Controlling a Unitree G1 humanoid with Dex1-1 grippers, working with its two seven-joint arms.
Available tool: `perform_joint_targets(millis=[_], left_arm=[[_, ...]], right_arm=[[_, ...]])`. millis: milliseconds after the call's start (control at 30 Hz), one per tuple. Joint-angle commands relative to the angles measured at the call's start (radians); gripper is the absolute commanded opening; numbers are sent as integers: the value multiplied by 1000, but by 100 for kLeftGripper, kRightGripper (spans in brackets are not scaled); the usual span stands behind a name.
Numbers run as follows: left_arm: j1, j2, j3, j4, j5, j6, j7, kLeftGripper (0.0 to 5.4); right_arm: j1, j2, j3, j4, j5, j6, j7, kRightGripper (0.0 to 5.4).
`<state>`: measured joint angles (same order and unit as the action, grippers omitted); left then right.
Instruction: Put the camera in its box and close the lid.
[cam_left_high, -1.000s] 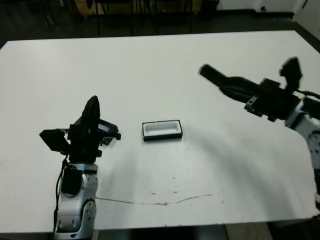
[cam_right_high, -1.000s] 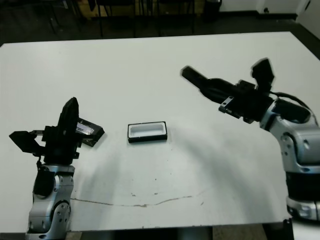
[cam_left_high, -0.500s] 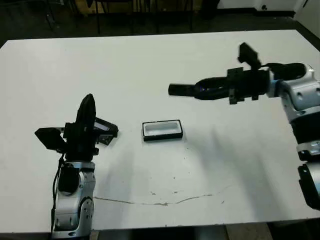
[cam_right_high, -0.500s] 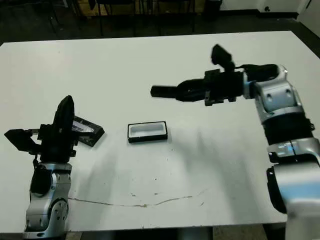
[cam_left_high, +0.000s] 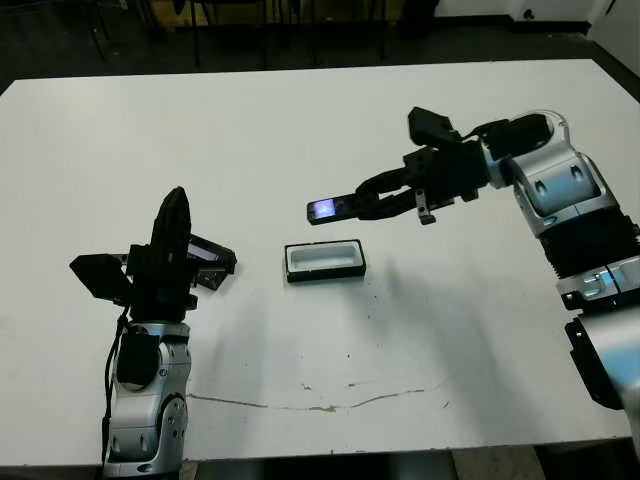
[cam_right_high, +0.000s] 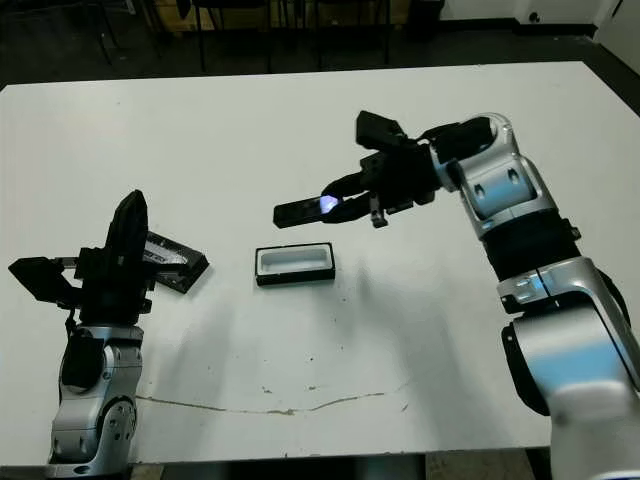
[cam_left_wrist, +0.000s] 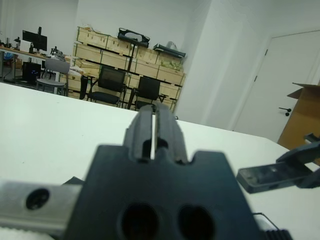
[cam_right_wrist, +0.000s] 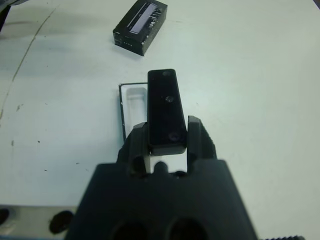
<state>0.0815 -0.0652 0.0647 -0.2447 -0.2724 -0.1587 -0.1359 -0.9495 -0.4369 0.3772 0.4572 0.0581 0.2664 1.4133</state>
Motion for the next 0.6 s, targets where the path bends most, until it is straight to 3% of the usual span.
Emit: perform_joint_targets(millis=[33, 600], left_arm=[[6, 9, -1, 23, -2, -2, -11, 0], [17, 5, -9, 19, 2, -10, -8, 0]], right_arm=[[32, 8, 21, -10, -8, -13, 14, 48], [64, 32, 53, 10, -42, 10, 5, 48]])
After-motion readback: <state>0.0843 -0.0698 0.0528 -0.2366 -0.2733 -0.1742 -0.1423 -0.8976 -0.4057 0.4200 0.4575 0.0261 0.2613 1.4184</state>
